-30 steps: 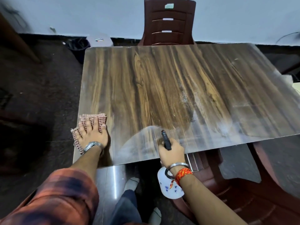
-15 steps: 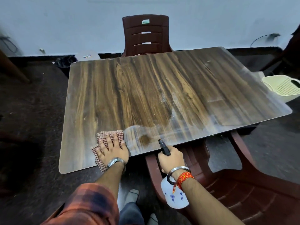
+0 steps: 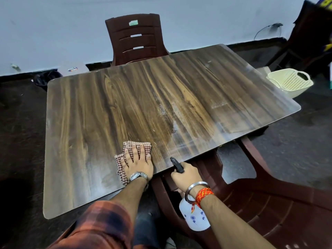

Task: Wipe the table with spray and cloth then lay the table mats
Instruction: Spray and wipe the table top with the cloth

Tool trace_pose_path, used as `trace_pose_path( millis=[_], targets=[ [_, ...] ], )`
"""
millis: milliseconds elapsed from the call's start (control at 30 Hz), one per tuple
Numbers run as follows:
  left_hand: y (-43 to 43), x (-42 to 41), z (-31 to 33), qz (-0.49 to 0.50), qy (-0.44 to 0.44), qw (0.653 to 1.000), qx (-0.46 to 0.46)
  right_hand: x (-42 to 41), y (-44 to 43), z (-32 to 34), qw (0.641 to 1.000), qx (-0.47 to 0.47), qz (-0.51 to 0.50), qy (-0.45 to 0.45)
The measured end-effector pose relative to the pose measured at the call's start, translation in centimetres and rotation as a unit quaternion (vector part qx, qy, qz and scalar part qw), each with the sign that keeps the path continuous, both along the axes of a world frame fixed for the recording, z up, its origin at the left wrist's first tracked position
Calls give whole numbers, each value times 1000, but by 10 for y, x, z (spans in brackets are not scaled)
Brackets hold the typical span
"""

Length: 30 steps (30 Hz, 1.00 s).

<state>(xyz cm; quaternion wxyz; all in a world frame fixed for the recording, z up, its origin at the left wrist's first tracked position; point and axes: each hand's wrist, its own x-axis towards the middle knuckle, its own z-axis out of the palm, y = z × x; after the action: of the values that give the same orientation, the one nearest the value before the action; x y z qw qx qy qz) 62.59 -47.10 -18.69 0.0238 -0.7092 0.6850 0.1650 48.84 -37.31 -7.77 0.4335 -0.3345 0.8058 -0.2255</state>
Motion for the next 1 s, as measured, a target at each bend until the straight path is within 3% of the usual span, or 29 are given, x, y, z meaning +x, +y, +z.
trace_pose_path(
  millis=[300,733,1000],
  targets=[
    [-80,-88,-3,-183,11,983,-17,-32,-57,-16,992,-32,-114,36],
    [-316,-151,-5,-261,-5,965,-34,-83,-157,-17,978,-13,-205,40],
    [-332,-165,-3,-329,-29,943,-37,-86,-156,-22,974,-1,-223,44]
  ],
)
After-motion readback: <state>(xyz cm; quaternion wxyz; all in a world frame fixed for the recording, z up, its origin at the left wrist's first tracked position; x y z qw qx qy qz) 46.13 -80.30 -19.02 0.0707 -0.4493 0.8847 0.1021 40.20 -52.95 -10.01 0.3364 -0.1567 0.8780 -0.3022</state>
